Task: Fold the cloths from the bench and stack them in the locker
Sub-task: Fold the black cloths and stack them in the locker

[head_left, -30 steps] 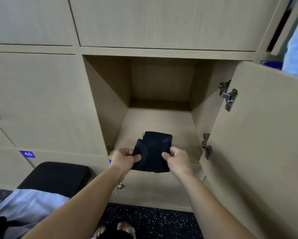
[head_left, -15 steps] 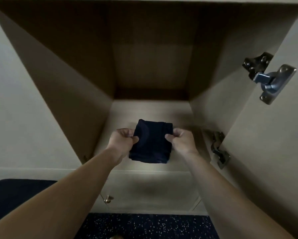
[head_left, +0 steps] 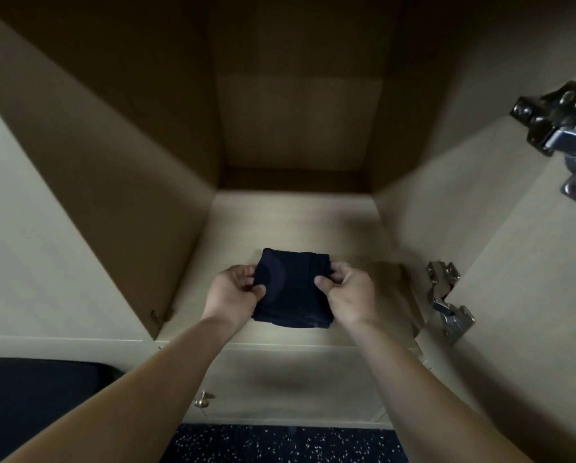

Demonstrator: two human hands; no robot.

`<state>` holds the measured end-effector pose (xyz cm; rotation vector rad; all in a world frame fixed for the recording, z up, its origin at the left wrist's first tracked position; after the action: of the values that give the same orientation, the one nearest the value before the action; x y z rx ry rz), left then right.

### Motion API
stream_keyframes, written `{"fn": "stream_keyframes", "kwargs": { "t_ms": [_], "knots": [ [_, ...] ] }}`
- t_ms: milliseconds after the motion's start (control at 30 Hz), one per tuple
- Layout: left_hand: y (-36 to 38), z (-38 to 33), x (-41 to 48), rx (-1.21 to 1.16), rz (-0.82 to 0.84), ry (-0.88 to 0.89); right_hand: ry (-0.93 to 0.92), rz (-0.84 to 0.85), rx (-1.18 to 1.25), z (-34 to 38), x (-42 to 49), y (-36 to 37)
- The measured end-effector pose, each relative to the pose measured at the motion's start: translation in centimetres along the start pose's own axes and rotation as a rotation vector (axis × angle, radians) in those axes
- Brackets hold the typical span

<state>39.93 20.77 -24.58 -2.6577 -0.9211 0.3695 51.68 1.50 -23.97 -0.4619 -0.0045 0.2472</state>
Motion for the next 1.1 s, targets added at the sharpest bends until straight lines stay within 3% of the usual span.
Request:
{"fn": "stream_keyframes", "kwargs": {
  "t_ms": [67,133,200,300,400,567,767,933,1100],
  "knots": [
    [-0.2,-0.8,0.2,0.168,-0.015,0.11,-0.105,-0.088,-0.178,1.1,-0.5,-0.7],
    [0.2,-3.1,-0.3,0.399,-0.021,0.319,-0.386,-0.177,-0.425,4.0,-2.1,-0.7],
    [2.0,-4.7,-0.9,0.601,0.055,0.499,-0.596,-0.113,-0.629,5.4,-3.4,1.4],
    [4.7,-3.5,-0.8,0.852,0.227,0.522,-0.475,0.185,-0.77,2.8,-3.0,4.2],
    [5.3,-2.0,-0.5,0.917,0.276,0.474,-0.384,0.286,-0.748,0.9,-2.5,4.6],
    [5.2,-1.0,-1.0,0.771,0.264,0.462,-0.37,0.267,-0.642,0.0,-2.5,4.7],
    [4.0,-2.3,-2.0,0.897,0.239,0.427,-0.302,0.319,-0.706,0.6,-2.2,4.5],
    [0.2,-5.6,-6.2,0.966,0.173,0.466,-0.324,0.171,-0.684,5.0,-3.9,1.0],
    [-5.0,-8.3,-11.0,1.065,0.116,0.454,-0.355,0.135,-0.691,10.0,-8.6,-0.9]
  ]
}}
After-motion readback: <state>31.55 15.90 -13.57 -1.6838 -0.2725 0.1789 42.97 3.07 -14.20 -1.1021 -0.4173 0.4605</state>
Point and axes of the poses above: each hand's wrist, its own x-axis towards the middle knuckle, its own y-axis out of the palm, z = x × y, the point moved 10 cm from there along x, towards the middle knuckle, and after that the axes turned 1 degree about y, right-handed, at the moved point
